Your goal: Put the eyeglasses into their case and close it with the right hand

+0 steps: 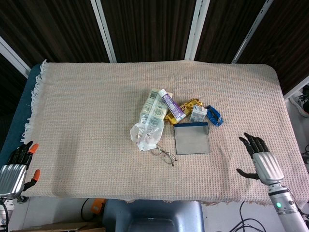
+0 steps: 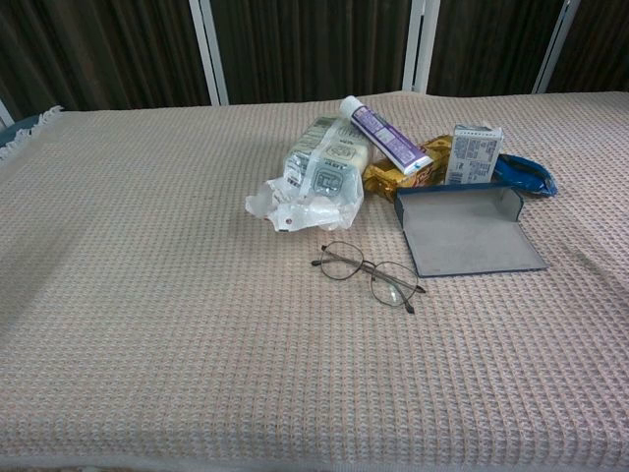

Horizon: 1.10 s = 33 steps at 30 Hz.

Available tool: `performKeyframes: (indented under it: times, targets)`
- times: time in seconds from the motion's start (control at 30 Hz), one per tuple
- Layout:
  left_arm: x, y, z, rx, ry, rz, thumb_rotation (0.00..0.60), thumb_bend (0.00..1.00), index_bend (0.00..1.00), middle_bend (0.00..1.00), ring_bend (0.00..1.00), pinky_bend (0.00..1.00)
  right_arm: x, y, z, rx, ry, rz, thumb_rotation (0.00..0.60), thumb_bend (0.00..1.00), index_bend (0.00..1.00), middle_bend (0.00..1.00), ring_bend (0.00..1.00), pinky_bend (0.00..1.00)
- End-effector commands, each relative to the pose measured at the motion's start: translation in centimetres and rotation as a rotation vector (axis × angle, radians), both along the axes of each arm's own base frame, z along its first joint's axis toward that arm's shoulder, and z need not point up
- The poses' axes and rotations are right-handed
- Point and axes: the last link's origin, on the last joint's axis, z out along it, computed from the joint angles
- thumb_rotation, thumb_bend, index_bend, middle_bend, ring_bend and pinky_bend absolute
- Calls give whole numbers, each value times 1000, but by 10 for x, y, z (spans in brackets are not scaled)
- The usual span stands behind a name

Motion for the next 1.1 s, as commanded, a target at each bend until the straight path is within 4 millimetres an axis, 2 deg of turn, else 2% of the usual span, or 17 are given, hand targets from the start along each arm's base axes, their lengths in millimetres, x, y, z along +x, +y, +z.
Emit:
performKeyframes:
  times: [0.03,0.17,0.37,0.87,1.1]
  targets:
    - [1,-2,0,-2,-3,-9,600,405,0,0,0,120,26,-32,-16,124,-92,-14,600,327,255,0,0,0]
    - [2,-4,0,-7,-3,-21,600,406,0,0,0,121,53,-54,-33,243,-133,-29,600,327,289,0,0,0]
    - [3,-7,1,-8,-6,-34,600,405,0,0,0,120,77,-69,-58,304,-103,-15,600,327,293,0,0,0]
    - [3,-12,4,-7,-17,-44,600,406,0,0,0,120,124,-82,-122,325,-7,62,600,327,304,0,0,0]
    - [3,-13,7,0,-24,-49,600,406,0,0,0,121,132,-79,-147,349,38,76,600,327,321,0,0,0]
